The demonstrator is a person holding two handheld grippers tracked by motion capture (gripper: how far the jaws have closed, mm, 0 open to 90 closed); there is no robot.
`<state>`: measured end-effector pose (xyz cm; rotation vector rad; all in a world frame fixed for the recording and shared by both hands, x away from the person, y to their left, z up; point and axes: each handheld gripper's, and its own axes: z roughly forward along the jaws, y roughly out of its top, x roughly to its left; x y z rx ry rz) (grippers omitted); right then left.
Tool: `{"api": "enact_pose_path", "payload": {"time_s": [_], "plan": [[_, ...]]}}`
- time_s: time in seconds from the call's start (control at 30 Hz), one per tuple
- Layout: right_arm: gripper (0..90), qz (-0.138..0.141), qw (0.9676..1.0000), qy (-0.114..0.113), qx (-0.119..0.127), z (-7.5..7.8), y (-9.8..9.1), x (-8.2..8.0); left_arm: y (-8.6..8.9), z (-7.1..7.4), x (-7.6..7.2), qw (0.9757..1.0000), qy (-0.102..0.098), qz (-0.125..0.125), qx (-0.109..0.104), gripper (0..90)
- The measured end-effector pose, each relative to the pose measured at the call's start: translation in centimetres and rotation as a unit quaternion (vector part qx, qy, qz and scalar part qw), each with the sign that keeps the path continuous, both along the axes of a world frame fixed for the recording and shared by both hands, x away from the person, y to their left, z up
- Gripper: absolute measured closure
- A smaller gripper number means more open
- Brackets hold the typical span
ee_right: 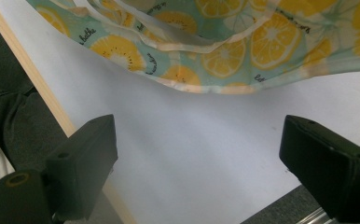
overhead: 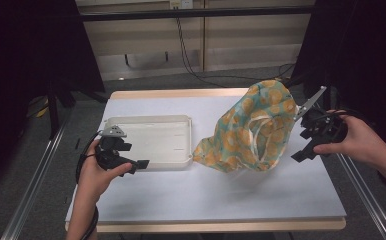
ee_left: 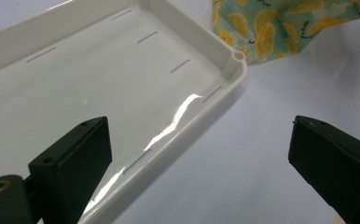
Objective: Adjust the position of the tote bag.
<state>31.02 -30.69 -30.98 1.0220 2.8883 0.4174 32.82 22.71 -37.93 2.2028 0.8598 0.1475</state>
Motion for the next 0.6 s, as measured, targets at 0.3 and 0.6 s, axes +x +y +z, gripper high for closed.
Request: {"api": "enact_pose_path", "payload": {"time_s": [0.3,0.6], "plan": [[10.5,0.004,0.9999,0.010,-0.002,0.9,0.8,0.9,-0.2,-0.4,0.0,0.9999,0.008,-0.007,0.004,6.2],[9.9,0.027,0.9996,0.001,-0.005,3.7,2.1,2.4,-0.1,-0.4,0.0,0.9999,0.008,-0.010,0.005,6.2]]}}
